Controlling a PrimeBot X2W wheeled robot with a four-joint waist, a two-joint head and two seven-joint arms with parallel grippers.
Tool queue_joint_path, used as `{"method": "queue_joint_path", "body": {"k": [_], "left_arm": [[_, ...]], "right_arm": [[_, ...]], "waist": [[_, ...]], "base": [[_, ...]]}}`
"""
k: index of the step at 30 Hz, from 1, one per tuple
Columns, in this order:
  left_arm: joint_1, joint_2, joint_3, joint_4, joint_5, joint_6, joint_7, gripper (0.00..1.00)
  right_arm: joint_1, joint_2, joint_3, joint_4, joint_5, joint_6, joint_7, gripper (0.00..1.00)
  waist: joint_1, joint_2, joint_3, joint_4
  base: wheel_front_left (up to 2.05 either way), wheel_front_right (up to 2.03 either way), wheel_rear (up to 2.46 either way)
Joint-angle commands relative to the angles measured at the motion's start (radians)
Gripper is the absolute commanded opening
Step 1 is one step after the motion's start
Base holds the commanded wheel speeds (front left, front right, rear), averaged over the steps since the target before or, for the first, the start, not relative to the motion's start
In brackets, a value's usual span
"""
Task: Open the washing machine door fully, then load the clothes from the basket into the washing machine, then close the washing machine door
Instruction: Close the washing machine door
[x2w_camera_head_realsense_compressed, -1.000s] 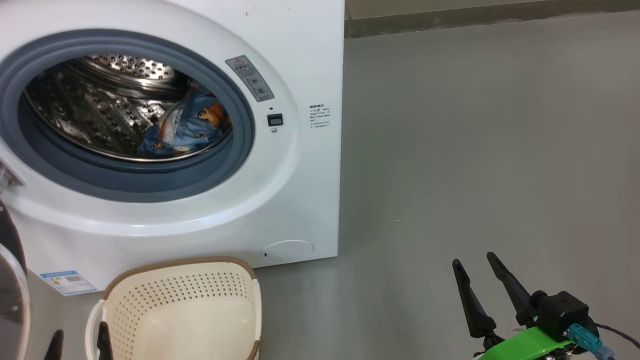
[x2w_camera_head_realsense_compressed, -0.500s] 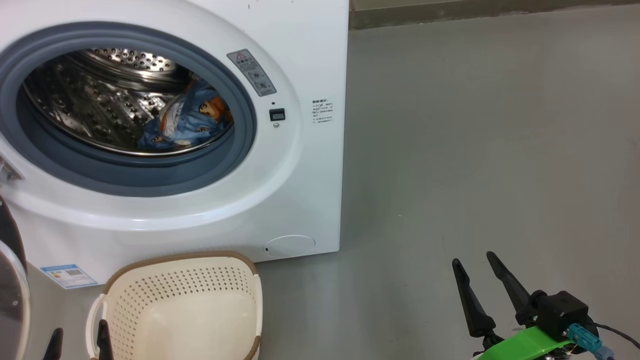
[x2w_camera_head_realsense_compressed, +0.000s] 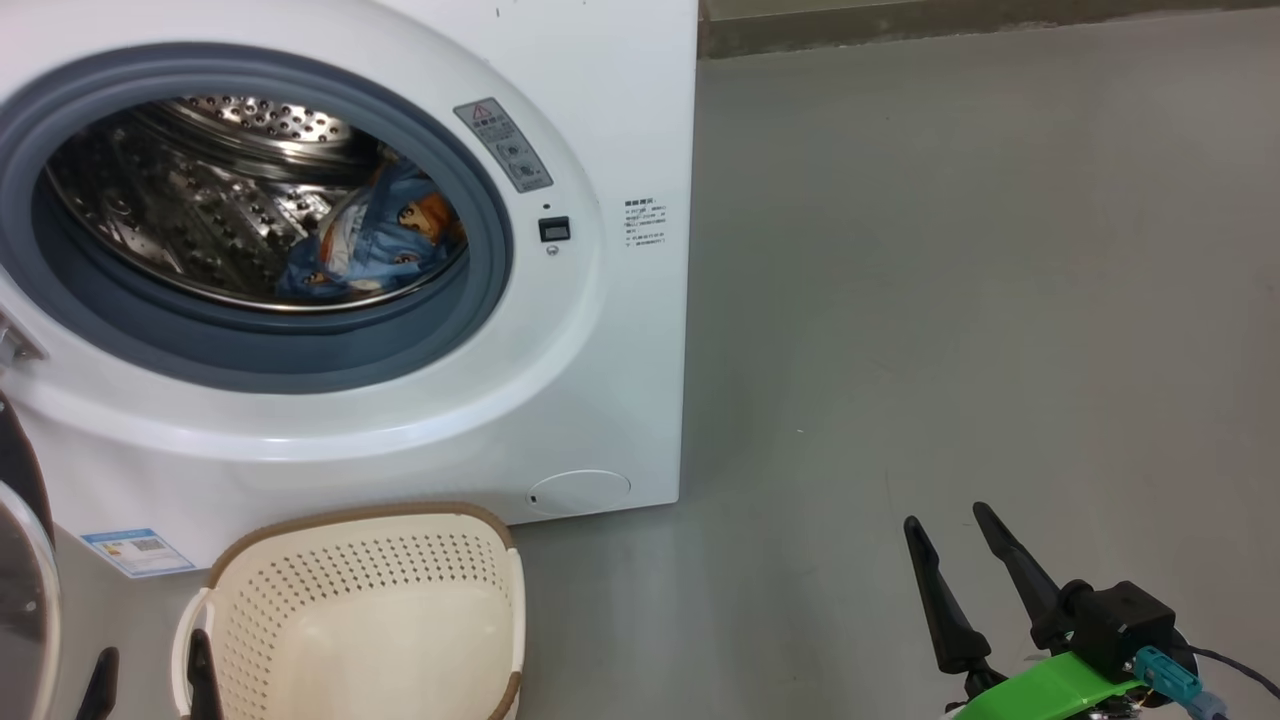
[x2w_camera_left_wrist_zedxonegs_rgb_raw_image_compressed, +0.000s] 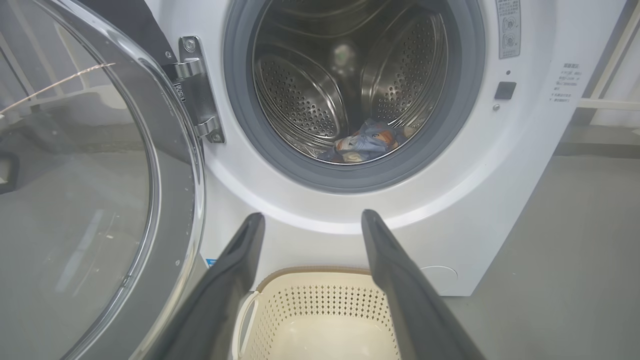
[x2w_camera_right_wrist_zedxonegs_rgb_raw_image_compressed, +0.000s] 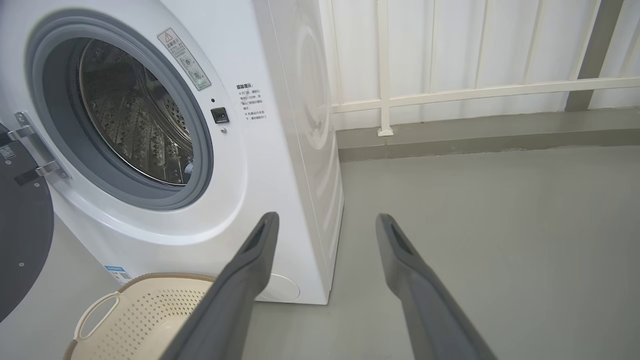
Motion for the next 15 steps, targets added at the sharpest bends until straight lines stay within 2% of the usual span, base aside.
{"method": "queue_joint_path", "body": {"k": [1,15], "left_arm": [[-0.046,0.009,0.036,-0.017,0.007,0.006,-0.006,1.00],[-0.051,0.009,0.041,-0.011,0.018,-0.002,-0.006,1.00]], "right_arm": [[-0.022,-0.001,0.020,-0.025,-0.011,0.002,-0.005,1.00],[-0.020,-0.002,0.024,-0.030,-0.014,0.002,-0.005,1.00]], "waist": [[0.0000,-0.0001,0.000,0.000],[0.0000,-0.0001,-0.003,-0.005]], "base": [[0.00,0.00,0.00],[0.00,0.00,0.00]]}}
